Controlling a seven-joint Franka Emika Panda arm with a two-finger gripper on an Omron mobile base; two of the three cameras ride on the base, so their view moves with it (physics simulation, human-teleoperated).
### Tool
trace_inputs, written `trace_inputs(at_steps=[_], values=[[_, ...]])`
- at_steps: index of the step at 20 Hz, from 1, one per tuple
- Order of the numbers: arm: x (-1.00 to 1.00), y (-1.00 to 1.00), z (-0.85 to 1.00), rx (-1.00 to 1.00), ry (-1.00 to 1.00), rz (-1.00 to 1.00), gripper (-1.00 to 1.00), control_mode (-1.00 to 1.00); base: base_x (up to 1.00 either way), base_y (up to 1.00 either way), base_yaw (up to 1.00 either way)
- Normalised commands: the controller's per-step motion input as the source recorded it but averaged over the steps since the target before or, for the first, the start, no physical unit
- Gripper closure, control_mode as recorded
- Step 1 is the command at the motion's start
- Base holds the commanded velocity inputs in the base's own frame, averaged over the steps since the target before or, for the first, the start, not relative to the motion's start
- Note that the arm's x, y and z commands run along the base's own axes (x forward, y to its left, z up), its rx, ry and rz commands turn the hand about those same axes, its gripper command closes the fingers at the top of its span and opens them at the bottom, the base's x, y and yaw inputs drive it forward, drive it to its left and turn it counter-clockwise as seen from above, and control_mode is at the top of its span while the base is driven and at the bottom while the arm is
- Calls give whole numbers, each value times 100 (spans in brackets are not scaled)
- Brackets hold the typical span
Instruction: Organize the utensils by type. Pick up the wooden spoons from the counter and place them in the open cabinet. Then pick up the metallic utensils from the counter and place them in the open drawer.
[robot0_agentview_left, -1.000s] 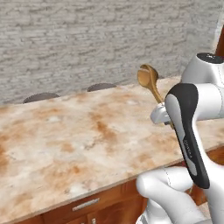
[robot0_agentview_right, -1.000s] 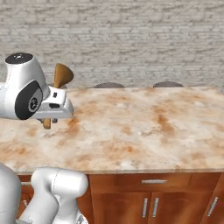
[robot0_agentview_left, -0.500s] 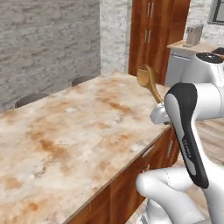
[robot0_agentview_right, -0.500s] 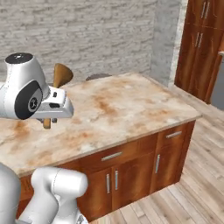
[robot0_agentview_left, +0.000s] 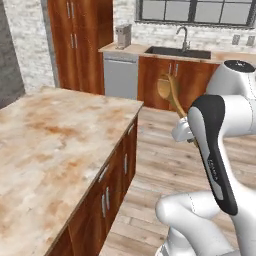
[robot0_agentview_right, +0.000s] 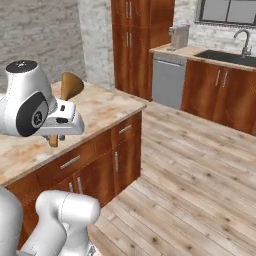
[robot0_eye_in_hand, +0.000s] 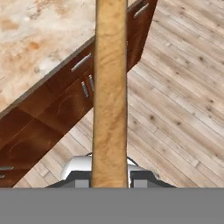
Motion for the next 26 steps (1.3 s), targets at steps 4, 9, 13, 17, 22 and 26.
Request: trace_inputs(at_steps=[4,9,13,17,22,26], values=[[0,0,0,0,0,0,100,100,-19,-53,-64],[0,0,0,0,0,0,100,100,6,-46,-67],[0,0,0,0,0,0,100,100,25,-2,-48],[0,0,0,0,0,0,100,100,0,0,-1],[0,0,0,0,0,0,100,100,59,4,-11],[0,0,0,0,0,0,100,100,99,9,-29]])
